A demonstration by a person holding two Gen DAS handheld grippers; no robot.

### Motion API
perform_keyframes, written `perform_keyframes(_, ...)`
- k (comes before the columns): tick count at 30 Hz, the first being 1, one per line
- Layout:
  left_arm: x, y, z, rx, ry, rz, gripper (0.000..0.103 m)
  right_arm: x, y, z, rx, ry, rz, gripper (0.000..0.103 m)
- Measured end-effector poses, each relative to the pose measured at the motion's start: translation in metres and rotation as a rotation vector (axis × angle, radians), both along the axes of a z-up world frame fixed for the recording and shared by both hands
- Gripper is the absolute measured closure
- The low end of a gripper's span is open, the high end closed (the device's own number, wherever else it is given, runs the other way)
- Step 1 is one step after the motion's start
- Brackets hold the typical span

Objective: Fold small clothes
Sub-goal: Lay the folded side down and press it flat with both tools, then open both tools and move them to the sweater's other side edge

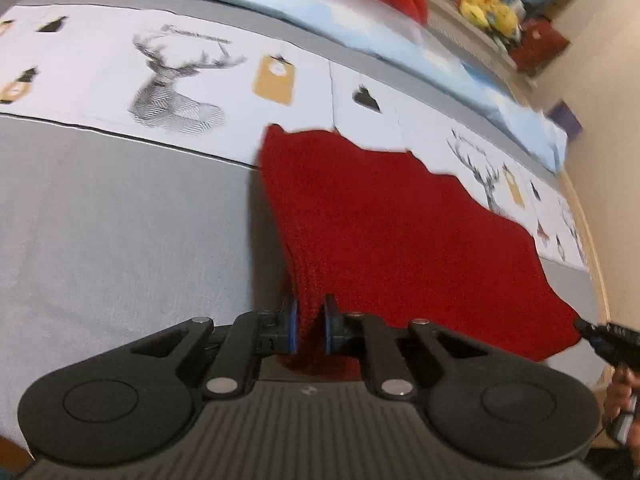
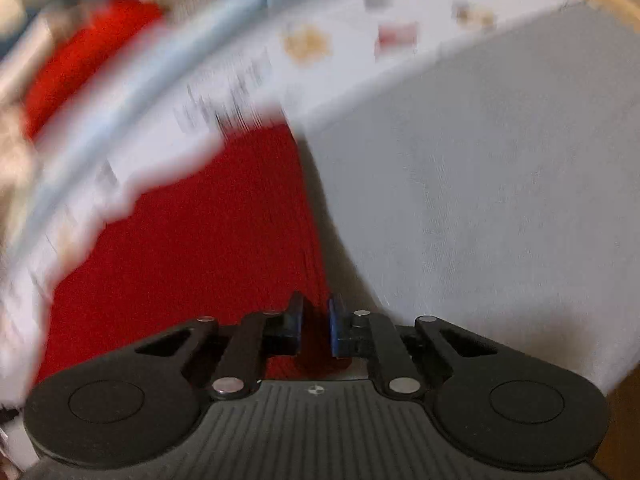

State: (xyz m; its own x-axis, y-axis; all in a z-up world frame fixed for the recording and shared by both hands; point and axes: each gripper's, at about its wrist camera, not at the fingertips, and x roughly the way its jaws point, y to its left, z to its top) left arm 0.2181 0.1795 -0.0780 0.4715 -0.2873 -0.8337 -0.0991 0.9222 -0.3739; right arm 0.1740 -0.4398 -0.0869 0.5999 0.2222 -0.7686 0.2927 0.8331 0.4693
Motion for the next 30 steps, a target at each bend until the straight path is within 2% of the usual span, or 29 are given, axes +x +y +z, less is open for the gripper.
perform_keyframes(2,0.0,0.002,-0.011,0.009,0.074,0.014,0.09,-0.002,0.002,0.004,-0.031,-0.001,0.005,0.091)
perform_keyframes(5,0.005,-0.01,-0.032,0.075,0.183,-0.039,0.087,0.005,0.007,-0.025,-0.058,0.176,0.029,0.091)
perform_keyframes(7,0.006,-0.014,-0.031,0.118,0.172,-0.042,0.087,0.009,0.012,-0.038,-0.078,0.253,0.046,0.089)
perform_keyframes(9,0.004,-0.017,-0.017,0.148,0.095,-0.034,0.087,0.009,0.014,-0.031,-0.146,0.236,0.043,0.083)
perform_keyframes(11,0.002,-0.021,-0.006,0.125,0.04,-0.05,0.087,0.005,0.02,-0.01,-0.241,0.151,0.035,0.083)
perform_keyframes(13,0.003,-0.028,-0.005,0.101,0.028,-0.086,0.087,0.002,0.024,0.003,-0.286,0.081,0.055,0.083)
perform_keyframes(14,0.003,-0.033,-0.009,0.103,0.041,-0.114,0.087,0.004,0.024,0.003,-0.265,0.068,0.075,0.083)
perform_keyframes(16,0.009,-0.042,-0.024,0.12,0.096,-0.154,0.087,0.007,0.026,-0.008,-0.195,0.103,0.124,0.083)
perform_keyframes(17,0.009,-0.046,-0.036,0.142,0.14,-0.172,0.087,0.01,0.027,-0.02,-0.175,0.157,0.148,0.083)
perform_keyframes(19,0.009,-0.053,-0.054,0.209,0.217,-0.199,0.087,0.015,0.029,-0.042,-0.204,0.268,0.182,0.081)
perform_keyframes(20,0.008,-0.054,-0.057,0.228,0.227,-0.206,0.087,0.016,0.031,-0.048,-0.222,0.294,0.199,0.08)
perform_keyframes(22,0.009,-0.053,-0.048,0.214,0.195,-0.198,0.087,0.015,0.032,-0.044,-0.218,0.277,0.192,0.079)
perform_keyframes(24,0.007,-0.053,-0.034,0.185,0.13,-0.196,0.085,0.015,0.03,-0.034,-0.209,0.223,0.18,0.079)
perform_keyframes(25,0.006,-0.052,-0.034,0.183,0.124,-0.204,0.085,0.013,0.03,-0.032,-0.208,0.202,0.185,0.078)
perform_keyframes(26,0.007,-0.052,-0.042,0.203,0.153,-0.207,0.085,0.012,0.03,-0.033,-0.216,0.204,0.195,0.078)
perform_keyframes(28,0.01,-0.053,-0.06,0.258,0.235,-0.218,0.087,0.014,0.032,-0.047,-0.252,0.284,0.219,0.078)
perform_keyframes(30,0.01,-0.055,-0.059,0.273,0.224,-0.232,0.087,0.015,0.032,-0.051,-0.265,0.313,0.224,0.072)
